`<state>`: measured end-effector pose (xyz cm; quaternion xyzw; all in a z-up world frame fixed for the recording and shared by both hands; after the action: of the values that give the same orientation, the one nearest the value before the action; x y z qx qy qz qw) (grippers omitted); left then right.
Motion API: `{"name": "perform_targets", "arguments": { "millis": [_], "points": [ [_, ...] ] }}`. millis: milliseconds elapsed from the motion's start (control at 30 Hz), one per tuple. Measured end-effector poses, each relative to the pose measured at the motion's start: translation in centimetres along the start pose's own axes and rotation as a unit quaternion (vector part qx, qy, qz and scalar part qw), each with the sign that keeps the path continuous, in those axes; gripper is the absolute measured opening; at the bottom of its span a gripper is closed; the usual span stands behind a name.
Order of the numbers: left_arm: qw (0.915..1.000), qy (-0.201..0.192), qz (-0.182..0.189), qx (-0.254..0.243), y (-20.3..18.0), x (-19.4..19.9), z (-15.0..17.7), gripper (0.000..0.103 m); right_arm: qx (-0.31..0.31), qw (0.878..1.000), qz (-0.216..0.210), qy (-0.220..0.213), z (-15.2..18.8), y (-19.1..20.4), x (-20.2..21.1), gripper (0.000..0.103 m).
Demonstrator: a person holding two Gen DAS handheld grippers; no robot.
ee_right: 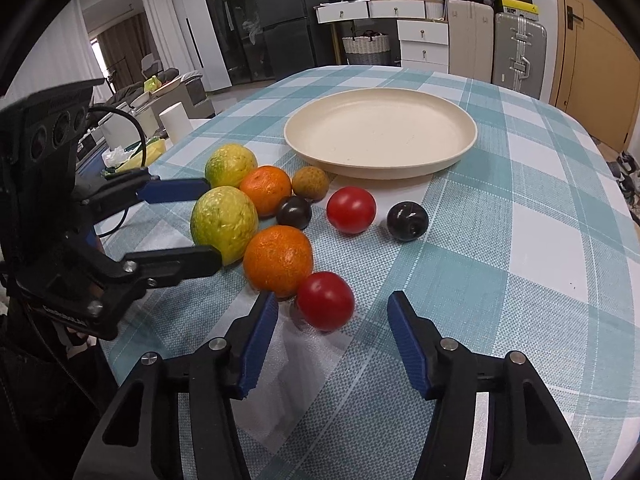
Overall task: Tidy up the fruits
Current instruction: 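Grasp the green citrus with the left tool while the right tool grasps a red tomato, then lift the green citrus and red tomato and carry both over the cream plate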
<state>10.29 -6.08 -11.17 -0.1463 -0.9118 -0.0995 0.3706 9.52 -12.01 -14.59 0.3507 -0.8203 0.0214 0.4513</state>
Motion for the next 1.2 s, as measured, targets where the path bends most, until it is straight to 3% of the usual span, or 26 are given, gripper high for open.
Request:
{"name": "perform_targets", "arguments": {
  "millis": [133, 300, 467, 533, 633, 833, 1200],
  "points": [
    [0.9999, 0.007, 0.009, -0.002, -0.5, -0.6, 0.0, 0.062, 0.001, 1.000, 0.001, 0.000, 0.0, -0.1, 0.2, 0.046],
    [0.9998, 0.006, 0.017, 0.000, -0.7, -0.7, -0.1, 0.047, 0.014, 1.000, -0.002, 0.005, -0.1, 0.1, 0.0, 0.044],
    [0.9998, 0.005, 0.022, 0.002, -0.7, -0.7, -0.1, 0.047, 0.024, 1.000, -0.004, 0.008, 0.0, 0.5, -0.1, 0.041],
    [0.9997, 0.001, 0.023, 0.002, -0.7, -0.5, -0.1, 0.046, 0.026, 1.000, -0.006, 0.008, 0.1, 0.7, -0.1, 0.031],
    [0.9997, -0.009, 0.023, 0.008, -0.5, -0.1, -0.4, 0.046, 0.034, 0.999, 0.001, 0.007, 0.1, 0.9, -0.2, 0.029],
    [0.9988, -0.037, 0.019, 0.024, 0.3, 1.1, -1.1, 0.046, 0.032, 0.999, 0.002, -0.003, -0.4, 0.7, 0.1, 0.028],
    [0.9950, -0.082, -0.015, 0.054, 3.4, 3.3, -3.2, 0.046, 0.005, 0.998, -0.002, -0.062, -3.8, 0.3, 2.0, 0.028]
  ]
}}
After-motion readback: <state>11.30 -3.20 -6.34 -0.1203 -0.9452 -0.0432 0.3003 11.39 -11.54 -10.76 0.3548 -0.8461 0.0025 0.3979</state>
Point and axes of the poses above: each gripper's, at about its wrist camera, not at the fingertips, and x roughly against the way its jaws point, y to its left, z to its underside, the point moved 10 cm from there along -x, roughly the way its jaws point, and after that the axes turned 12 degrees about -x, right-handed, at the moved point
